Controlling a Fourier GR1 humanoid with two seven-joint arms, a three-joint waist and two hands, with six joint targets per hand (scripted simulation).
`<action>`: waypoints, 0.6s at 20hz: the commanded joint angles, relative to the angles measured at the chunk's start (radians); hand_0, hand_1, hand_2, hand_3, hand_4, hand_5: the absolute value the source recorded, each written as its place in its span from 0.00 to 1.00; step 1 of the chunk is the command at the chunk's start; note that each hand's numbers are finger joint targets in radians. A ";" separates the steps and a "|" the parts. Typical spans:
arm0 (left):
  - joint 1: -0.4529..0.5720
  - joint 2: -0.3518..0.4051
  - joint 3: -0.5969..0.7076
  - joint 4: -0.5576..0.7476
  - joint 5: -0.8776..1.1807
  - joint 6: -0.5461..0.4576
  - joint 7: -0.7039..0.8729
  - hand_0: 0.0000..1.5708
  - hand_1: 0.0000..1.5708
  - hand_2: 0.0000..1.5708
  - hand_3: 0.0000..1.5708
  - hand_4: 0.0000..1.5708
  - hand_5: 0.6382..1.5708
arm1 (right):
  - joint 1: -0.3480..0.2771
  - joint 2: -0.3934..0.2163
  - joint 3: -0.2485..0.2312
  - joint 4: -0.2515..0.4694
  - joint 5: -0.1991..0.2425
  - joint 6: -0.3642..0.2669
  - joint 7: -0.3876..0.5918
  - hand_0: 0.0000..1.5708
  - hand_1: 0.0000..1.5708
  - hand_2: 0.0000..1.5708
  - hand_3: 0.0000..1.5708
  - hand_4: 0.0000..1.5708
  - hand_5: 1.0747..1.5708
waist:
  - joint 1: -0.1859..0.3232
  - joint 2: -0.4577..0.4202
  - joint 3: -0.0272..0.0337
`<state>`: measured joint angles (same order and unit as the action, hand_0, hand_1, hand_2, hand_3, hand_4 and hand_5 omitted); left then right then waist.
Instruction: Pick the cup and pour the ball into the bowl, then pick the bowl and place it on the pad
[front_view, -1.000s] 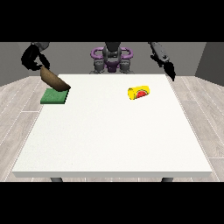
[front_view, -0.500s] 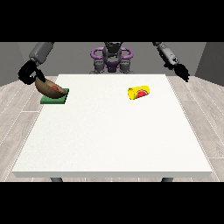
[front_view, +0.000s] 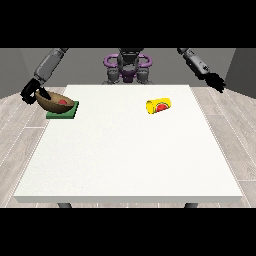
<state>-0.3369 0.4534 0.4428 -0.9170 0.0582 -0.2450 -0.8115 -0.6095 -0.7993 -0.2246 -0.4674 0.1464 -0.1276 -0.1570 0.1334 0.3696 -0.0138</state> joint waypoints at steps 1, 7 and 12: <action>0.035 0.008 0.022 -0.018 0.024 -0.022 -0.033 0.00 0.00 0.00 0.00 0.55 0.56 | -0.031 0.083 -0.119 0.055 -0.139 0.043 -0.011 1.00 1.00 1.00 0.83 0.23 0.65 | -0.004 0.041 0.0181; 0.061 0.038 0.042 -0.098 0.071 -0.048 0.023 0.00 0.00 0.00 0.00 0.54 0.58 | -0.079 -0.073 -0.189 0.123 -0.171 0.095 0.022 0.00 0.00 0.41 0.12 0.00 0.33 | -0.015 0.046 0.0154; 0.095 0.020 0.032 -0.168 0.095 -0.038 0.129 0.00 0.00 0.00 0.00 0.56 0.62 | -0.102 -0.121 -0.180 0.142 -0.165 0.166 0.071 0.00 0.00 0.31 0.02 0.00 0.45 | -0.012 -0.025 0.0156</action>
<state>-0.2633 0.4834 0.4794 -1.0400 0.1332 -0.2823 -0.7510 -0.6945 -0.8858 -0.3989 -0.3433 -0.0125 -0.0049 -0.1178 0.1262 0.3881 0.0007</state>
